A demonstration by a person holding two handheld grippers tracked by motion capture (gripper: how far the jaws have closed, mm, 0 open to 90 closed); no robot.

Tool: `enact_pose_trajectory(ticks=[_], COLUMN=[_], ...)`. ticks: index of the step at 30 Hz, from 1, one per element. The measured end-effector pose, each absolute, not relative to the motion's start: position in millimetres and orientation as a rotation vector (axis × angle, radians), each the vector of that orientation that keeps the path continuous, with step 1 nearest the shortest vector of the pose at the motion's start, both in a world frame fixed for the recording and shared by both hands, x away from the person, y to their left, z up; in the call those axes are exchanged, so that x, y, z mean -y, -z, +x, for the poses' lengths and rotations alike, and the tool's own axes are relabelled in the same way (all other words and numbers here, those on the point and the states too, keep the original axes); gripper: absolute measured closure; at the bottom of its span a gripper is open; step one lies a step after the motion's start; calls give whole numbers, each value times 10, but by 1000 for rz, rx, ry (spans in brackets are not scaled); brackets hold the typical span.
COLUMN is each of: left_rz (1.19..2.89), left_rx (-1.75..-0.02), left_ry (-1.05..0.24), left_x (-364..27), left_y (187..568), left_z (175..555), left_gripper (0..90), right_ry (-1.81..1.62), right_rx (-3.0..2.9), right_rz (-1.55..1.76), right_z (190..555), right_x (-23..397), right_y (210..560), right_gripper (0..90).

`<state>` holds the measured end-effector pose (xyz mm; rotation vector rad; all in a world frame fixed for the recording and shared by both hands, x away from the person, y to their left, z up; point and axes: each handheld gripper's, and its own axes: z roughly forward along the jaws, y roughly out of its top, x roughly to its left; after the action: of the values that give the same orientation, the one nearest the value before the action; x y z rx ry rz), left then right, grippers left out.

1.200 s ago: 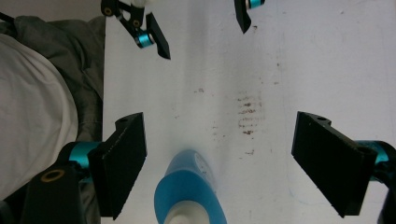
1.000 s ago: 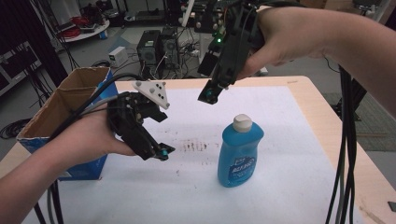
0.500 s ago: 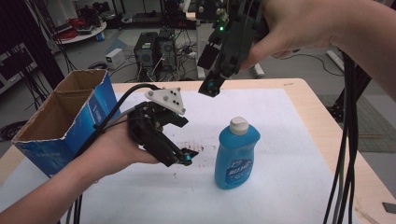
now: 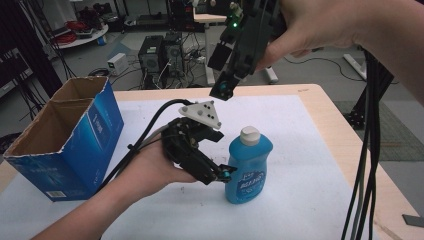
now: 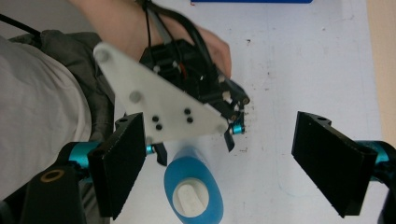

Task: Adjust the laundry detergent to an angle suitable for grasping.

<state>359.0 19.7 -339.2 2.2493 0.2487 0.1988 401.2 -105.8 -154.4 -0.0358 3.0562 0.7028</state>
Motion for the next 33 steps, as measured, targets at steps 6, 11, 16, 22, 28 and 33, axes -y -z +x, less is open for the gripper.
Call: enact_pose_trajectory(ticks=[6, 11, 16, 22, 28, 33], left_rz=[2229, 2211, 2210, 2211, 2208, 2209], left_rx=[-262, -286, -309, -320, -344, -354], left_ry=[-181, -184, -185, -199, -186, -193], left_x=[-74, -11, 63, 121, 127, 134], left_y=[3453, 3494, 3548, 3578, 3597, 3601], left_z=[3584, 3598, 3594, 3598, 3618, 3619], left_gripper=[166, 166, 166, 166, 166, 167], right_ry=[-700, -698, -694, -686, -689, -687], right_rx=[-3054, -3055, -3055, -3058, -3058, -3062], right_rz=[-37, -35, -38, -35, -34, -36], right_z=[4013, 4018, 4019, 4025, 4028, 4033], right_x=[1067, 1070, 1067, 1065, 1061, 1050], right_y=[1549, 1553, 1560, 1575, 1584, 1593], right_gripper=[172, 171, 172, 171, 171, 172])
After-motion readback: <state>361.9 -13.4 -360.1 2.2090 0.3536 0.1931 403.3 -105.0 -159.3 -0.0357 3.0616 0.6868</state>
